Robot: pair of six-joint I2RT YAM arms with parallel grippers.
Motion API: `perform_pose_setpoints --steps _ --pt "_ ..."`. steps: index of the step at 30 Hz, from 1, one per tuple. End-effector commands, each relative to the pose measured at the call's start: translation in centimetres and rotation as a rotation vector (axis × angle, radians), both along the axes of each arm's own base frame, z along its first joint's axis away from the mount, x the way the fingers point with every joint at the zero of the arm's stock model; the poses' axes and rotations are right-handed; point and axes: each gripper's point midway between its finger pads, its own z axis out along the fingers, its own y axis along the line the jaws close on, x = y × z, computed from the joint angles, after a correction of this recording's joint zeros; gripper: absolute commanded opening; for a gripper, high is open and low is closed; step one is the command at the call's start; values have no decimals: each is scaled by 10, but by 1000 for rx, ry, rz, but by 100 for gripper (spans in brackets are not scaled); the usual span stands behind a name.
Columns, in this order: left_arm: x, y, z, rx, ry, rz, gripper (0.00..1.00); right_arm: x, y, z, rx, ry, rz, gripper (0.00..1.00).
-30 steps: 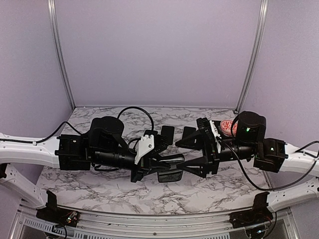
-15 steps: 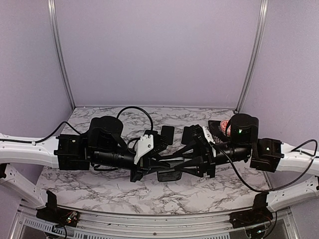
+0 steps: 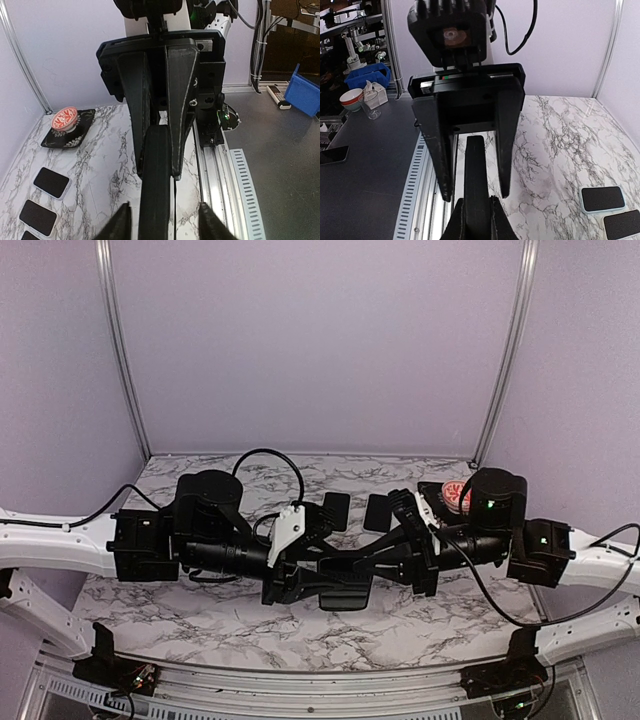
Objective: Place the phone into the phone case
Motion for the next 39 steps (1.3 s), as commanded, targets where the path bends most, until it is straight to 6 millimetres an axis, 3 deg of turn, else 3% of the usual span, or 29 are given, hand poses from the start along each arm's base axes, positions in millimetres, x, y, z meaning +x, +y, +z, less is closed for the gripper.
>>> perform_pose_setpoints --steps 1,4,9,10,12,16,19,20,22,24,29,34,39 --pt "8 6 38 -138 -67 54 61 -3 -14 68 222 -68 -28 0" --pt "13 5 37 -137 -73 83 61 -7 -20 88 287 -89 -26 0" --pt "12 -4 41 -155 -52 61 43 -13 -18 99 306 -93 17 0" --pt "10 -7 42 -161 -49 51 33 -13 -18 99 305 -92 22 0" --pt "10 -9 44 -170 -49 48 0 -13 -18 100 305 -94 20 0" --pt "14 -5 48 -190 -61 76 0 -7 -22 98 303 -110 -30 1" --pt "25 -1 41 -168 -104 145 0 17 -19 78 182 -136 -147 75" --pt "29 1 38 -152 -132 168 0 24 -19 72 109 -168 -173 88" --pt "38 9 29 -99 -213 211 0 38 -25 63 -55 -251 -230 98" --pt "51 17 19 -23 -296 269 0 50 -31 66 -136 -327 -275 99" --pt "65 20 8 94 -358 316 0 27 -12 59 -153 -374 -70 98" --pt "54 17 15 56 -328 261 0 9 -2 57 -130 -414 73 86" --pt "52 16 15 46 -303 260 0 11 9 58 -101 -414 87 68"
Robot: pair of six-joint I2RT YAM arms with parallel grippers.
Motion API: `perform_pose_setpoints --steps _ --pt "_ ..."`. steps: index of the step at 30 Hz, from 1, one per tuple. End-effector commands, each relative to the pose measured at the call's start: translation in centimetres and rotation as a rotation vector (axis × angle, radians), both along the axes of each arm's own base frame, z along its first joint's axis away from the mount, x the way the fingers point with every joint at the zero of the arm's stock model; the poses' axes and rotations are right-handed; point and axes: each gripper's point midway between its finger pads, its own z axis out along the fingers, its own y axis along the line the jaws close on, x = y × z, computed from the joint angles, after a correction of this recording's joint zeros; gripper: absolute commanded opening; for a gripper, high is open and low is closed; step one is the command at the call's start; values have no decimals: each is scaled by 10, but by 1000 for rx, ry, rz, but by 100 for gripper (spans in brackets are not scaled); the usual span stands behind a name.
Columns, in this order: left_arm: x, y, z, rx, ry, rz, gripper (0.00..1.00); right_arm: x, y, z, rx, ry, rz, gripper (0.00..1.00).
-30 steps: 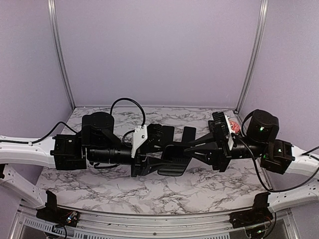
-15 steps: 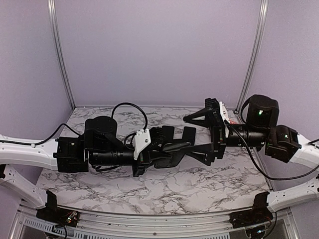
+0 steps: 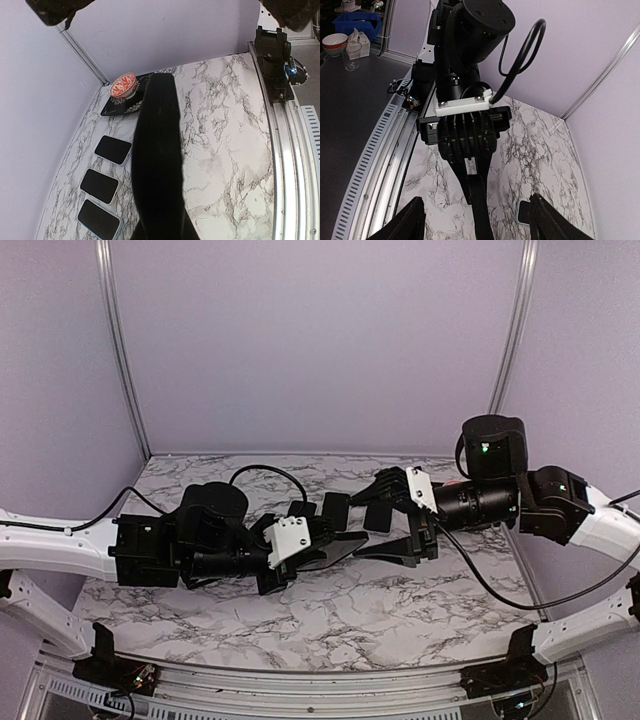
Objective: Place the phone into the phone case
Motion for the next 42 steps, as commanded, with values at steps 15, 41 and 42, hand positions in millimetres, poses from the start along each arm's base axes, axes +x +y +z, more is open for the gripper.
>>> perform_pose_setpoints --steps 15,41,42 --pt "-3 -7 48 -146 -14 -18 0 1 28 -14 14 -16 86 51" --pt "-9 0 64 -235 28 -19 0 28 30 -11 -11 -7 -58 56" --pt "-9 2 72 -269 38 -14 0 27 25 -5 17 -3 -75 70"
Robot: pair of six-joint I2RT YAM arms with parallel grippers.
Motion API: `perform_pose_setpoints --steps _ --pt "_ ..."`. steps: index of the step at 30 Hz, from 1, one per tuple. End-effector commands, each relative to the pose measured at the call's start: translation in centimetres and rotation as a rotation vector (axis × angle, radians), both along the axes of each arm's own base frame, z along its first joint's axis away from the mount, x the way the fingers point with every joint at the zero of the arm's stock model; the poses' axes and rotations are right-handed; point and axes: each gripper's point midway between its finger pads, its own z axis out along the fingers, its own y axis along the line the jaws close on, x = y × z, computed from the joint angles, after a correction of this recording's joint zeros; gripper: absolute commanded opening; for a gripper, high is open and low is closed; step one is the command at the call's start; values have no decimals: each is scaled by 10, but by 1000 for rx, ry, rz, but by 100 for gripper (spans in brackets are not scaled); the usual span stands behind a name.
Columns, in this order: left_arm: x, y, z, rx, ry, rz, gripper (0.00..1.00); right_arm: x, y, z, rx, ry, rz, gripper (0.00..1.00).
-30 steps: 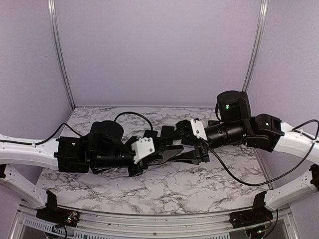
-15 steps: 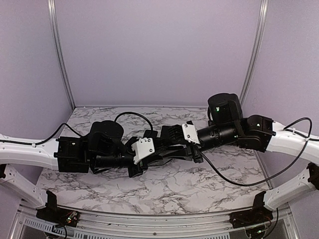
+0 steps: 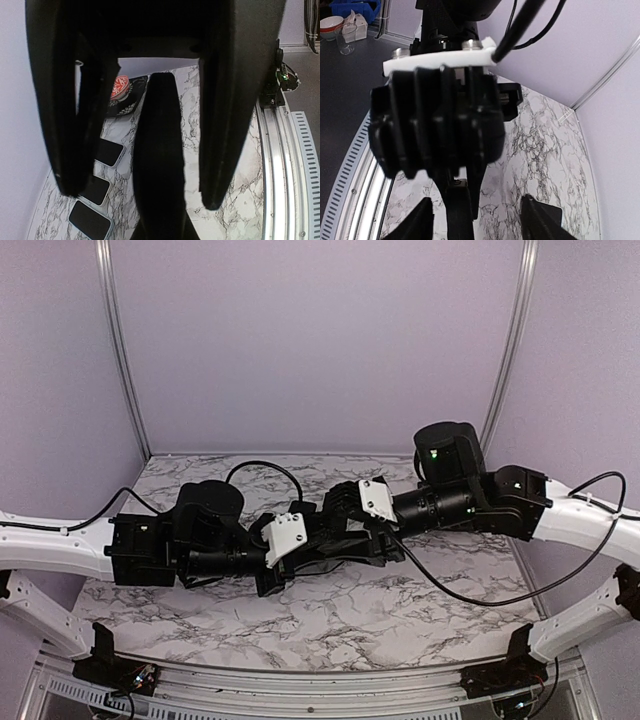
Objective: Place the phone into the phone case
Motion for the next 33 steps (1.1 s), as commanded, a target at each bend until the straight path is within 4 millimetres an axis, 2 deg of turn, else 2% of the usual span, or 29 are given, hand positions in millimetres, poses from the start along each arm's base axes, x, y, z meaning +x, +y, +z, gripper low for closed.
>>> perform_pose_setpoints --steps 1,2,3,6,8,10,12,14,17,22,23,24,25,26,29,33 --pt "-4 4 77 -281 10 10 0 11 -16 35 130 1 -133 87" --pt "-7 5 84 -313 25 -2 0 9 -21 38 170 31 -152 97" --pt "-11 5 89 -337 40 -17 0 6 -27 41 210 47 -160 99" --pt "-26 4 98 -388 93 -94 0 -4 -36 49 322 106 -153 99" --pt "-33 3 100 -410 117 -129 0 -11 -39 54 368 147 -135 92" --pt "-38 1 101 -422 138 -158 0 -17 -38 61 413 175 -101 80" --pt "-40 0 102 -430 153 -171 0 -20 -34 61 418 204 -75 69" --pt "-44 -3 103 -436 162 -192 0 -20 -29 59 407 222 -60 51" --pt "-46 -4 104 -442 167 -210 0 -16 -24 56 400 227 -69 0" --pt "-51 3 110 -469 159 -229 0 -16 -28 54 406 224 -82 0" --pt "-51 4 111 -475 158 -231 0 -14 -29 53 403 229 -94 5" --pt "-52 5 114 -485 158 -234 0 -15 -29 47 389 239 -93 30" --pt "-53 6 117 -495 159 -236 0 -17 -28 41 371 250 -85 48" --pt "-53 8 121 -505 159 -236 0 -17 -27 34 352 263 -85 53" --pt "-53 11 129 -529 159 -233 0 -15 -24 14 305 293 -98 51" --pt "-54 11 129 -536 167 -236 0 -18 -20 6 289 314 -78 42"
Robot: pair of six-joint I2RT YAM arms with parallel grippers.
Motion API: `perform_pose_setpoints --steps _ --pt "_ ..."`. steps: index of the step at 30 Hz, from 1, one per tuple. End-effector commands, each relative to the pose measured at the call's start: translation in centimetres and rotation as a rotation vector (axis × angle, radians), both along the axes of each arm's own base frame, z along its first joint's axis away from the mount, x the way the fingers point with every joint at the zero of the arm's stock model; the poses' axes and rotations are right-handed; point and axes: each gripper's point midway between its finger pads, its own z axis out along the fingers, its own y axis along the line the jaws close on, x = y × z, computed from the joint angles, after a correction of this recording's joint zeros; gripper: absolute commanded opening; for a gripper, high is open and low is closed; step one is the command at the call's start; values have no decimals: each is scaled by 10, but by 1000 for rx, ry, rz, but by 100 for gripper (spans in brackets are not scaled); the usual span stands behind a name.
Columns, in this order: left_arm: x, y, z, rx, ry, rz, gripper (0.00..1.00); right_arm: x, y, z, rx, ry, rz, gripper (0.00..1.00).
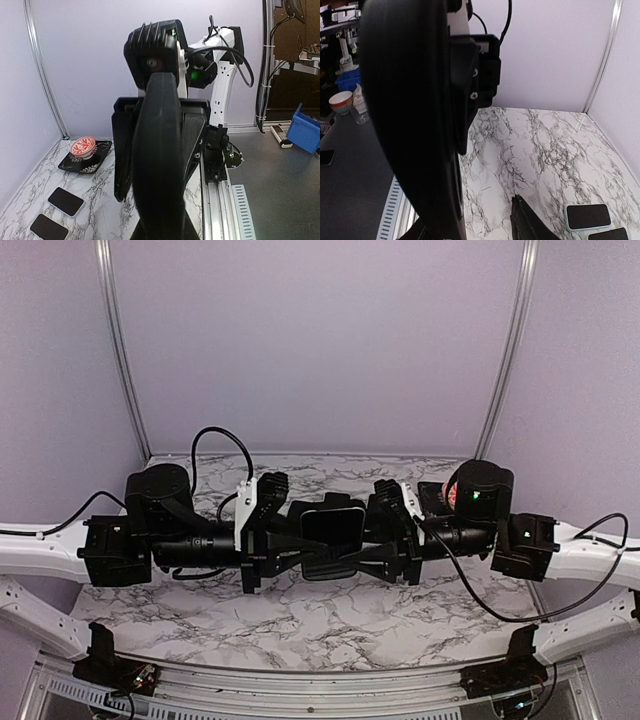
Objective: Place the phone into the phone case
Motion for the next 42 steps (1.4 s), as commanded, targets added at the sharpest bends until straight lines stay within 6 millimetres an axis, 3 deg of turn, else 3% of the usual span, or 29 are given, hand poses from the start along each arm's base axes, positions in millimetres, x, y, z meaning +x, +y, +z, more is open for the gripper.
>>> perform_pose_setpoints --steps 1,3,10,11,12,13,14,15,19,23,27,34,42 --pt "-7 9 49 -167 -31 -20 0 3 3 -2 1 13 -1 32" --pt "-7 9 48 -168 -29 -19 0 4 4 -1 3 10 -10 0" --pt "6 13 43 -163 -13 55 2 13 -3 11 48 22 -83 0" --pt "16 15 41 -160 -6 114 23 19 -4 11 46 39 -117 0" --pt "31 19 37 -157 5 206 53 27 -5 10 40 63 -154 0" --pt "50 26 33 -154 17 319 77 36 -6 7 28 103 -196 0" --pt "71 35 27 -148 31 451 93 48 -7 2 12 158 -239 0" --pt "96 51 19 -143 53 612 98 60 -9 -6 -14 220 -281 0" --pt "154 93 -25 -50 186 928 99 100 -22 -54 -151 522 -436 0" --pt "181 117 -65 41 324 1054 99 109 -31 -120 -345 818 -484 0" --pt "185 119 -80 74 344 1060 99 96 -24 -158 -402 985 -424 0" --pt "189 114 -89 106 347 1056 99 108 -32 -195 -369 1162 -489 0" --pt "192 119 -89 111 343 1070 99 99 -41 -228 -390 1325 -485 0"
